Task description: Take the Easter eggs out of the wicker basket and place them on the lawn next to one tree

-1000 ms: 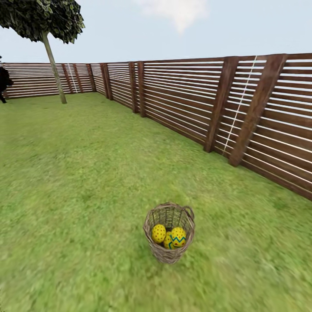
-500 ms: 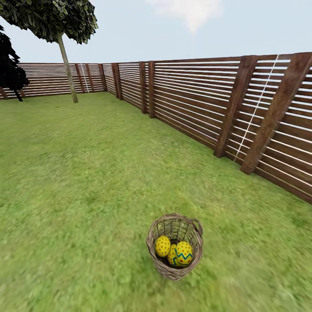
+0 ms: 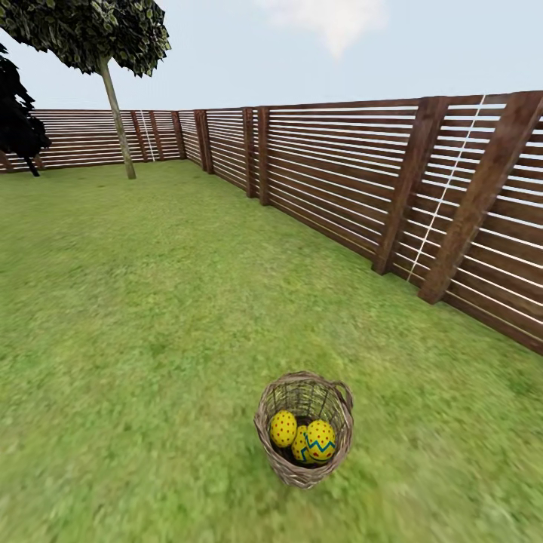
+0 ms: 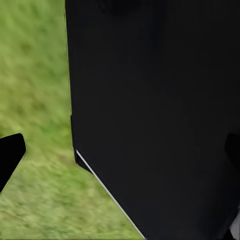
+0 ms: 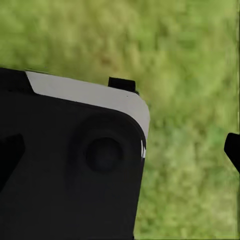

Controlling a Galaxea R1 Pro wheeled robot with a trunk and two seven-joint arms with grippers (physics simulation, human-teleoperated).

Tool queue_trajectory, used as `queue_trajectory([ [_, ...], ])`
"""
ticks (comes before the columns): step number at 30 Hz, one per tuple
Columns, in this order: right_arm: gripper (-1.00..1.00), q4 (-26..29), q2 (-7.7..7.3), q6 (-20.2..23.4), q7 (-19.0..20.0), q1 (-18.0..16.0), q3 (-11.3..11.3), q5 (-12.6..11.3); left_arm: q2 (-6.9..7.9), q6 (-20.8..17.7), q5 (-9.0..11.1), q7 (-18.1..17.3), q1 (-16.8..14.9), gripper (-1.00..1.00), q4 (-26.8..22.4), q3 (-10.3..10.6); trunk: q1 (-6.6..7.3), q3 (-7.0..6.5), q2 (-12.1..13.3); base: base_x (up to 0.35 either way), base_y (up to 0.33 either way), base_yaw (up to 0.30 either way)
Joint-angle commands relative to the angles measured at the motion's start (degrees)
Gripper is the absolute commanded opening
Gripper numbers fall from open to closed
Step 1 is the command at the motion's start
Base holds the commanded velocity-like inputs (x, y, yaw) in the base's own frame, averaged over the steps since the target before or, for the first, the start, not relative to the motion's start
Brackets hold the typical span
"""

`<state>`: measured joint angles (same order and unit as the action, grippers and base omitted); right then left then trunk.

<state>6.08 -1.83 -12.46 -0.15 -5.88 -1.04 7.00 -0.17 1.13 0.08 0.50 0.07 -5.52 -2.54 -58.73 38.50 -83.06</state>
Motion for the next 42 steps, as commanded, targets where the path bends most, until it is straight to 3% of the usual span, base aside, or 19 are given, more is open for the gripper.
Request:
queue_trajectory([
  [1,1.00,1.54,-0.02,-0.02,-0.03,-0.08,-0.04,0.34,0.18,-0.10,0.01,0.06,0.01,1.00,-0.86,-0.25,0.00,0.04,-0.02,0.000,0.000,0.000],
  [8,1.00,6.20,-0.19,0.31,-0.50,-0.20,0.26,0.11,1.24,-0.83,-0.13,0.11,-0.81,1.00,-6.37,-0.27,0.00,0.04,-0.02,0.000,0.000,0.000],
  [10,1.00,6.72,-0.51,0.19,-0.87,-0.21,0.36,0.08,1.19,-2.21,-0.15,0.17,-2.84,1.00,-8.44,-0.27,0.00,0.04,-0.02,0.000,0.000,0.000],
  [14,1.00,7.00,-1.32,0.14,-1.05,-0.21,0.41,0.08,1.03,-8.78,-0.04,0.20,-8.58,1.00,-10.31,-0.27,0.00,0.04,-0.02,0.000,0.000,0.000],
  [17,1.00,7.18,-1.91,0.02,-1.16,-0.20,0.45,0.09,0.89,-13.67,-0.01,0.20,-13.95,1.00,-12.96,-0.27,0.00,0.04,-0.02,0.000,0.000,0.000],
  [19,1.00,7.53,-2.14,-0.06,-1.23,-0.21,0.38,0.03,0.34,-18.43,0.08,0.17,-19.98,1.00,-17.40,-0.27,0.00,0.04,-0.02,0.000,0.000,0.000],
  [21,1.00,7.17,-2.79,-0.33,-1.25,-0.19,0.18,-0.03,-1.29,-24.53,0.24,0.13,-27.43,1.00,-20.78,-0.27,0.00,0.04,-0.02,0.000,0.000,0.000],
  [25,1.00,7.74,-6.10,-0.31,-0.77,-0.23,0.49,-0.34,-4.22,-29.28,1.77,0.17,-36.17,1.00,-24.71,-0.27,0.00,0.04,-0.02,0.000,0.000,0.000],
  [28,1.00,10.75,-7.19,-0.10,1.08,-0.39,0.62,-0.51,-5.13,-31.59,4.86,0.07,-40.37,1.00,-29.12,-0.27,0.00,0.04,-0.02,0.000,0.000,0.000],
  [31,1.00,18.04,-7.59,3.21,6.47,-0.55,0.85,-0.76,-5.28,-32.46,13.18,-0.03,-41.83,1.00,-32.66,-0.25,0.00,0.04,-0.02,0.000,0.000,0.000],
  [32,1.00,19.61,-7.62,4.63,7.22,-0.62,1.03,-0.82,-5.24,-32.50,14.55,-0.06,-41.97,1.00,-33.16,-0.24,0.00,0.04,-0.02,0.000,0.000,0.000],
  [33,1.00,23.42,-7.65,8.42,8.38,-0.84,1.71,-1.00,-5.11,-32.56,17.21,-0.15,-42.17,1.00,-34.17,-0.22,0.00,0.04,-0.02,0.000,0.000,0.000],
  [34,1.00,30.27,-7.66,15.20,9.44,-1.08,3.89,-1.76,-5.01,-32.60,20.87,-0.24,-42.34,1.00,-35.21,-0.14,0.00,0.04,-0.02,0.000,0.000,0.000],
  [36,1.00,39.72,-7.65,22.76,10.17,-1.30,8.66,-3.41,-5.13,-32.55,24.41,-0.32,-42.45,1.00,-35.87,0.09,0.00,0.04,-0.02,0.000,0.000,0.000],
  [37,1.00,46.57,-7.58,26.41,10.30,-1.89,12.18,-4.62,-5.29,-32.49,25.80,-0.32,-42.49,1.00,-36.22,0.21,0.00,0.04,-0.02,0.000,0.000,0.000],
  [38,1.00,50.80,-7.53,28.13,10.22,-2.53,13.79,-5.11,-5.35,-32.46,26.35,-0.32,-42.52,1.00,-36.48,0.26,0.00,0.04,-0.02,0.000,0.000,0.000],
  [40,1.00,57.24,-7.45,31.06,9.41,-4.14,15.55,-5.62,-5.41,-32.45,27.08,-0.27,-42.53,1.00,-37.51,0.24,0.00,0.04,-0.02,0.000,0.000,0.000],
  [42,1.00,60.17,-7.37,34.45,7.02,-7.35,16.27,-5.97,-5.43,-32.57,27.56,-0.20,-42.53,1.00,-38.51,0.24,0.00,0.04,-0.02,0.000,0.000,0.000],
])
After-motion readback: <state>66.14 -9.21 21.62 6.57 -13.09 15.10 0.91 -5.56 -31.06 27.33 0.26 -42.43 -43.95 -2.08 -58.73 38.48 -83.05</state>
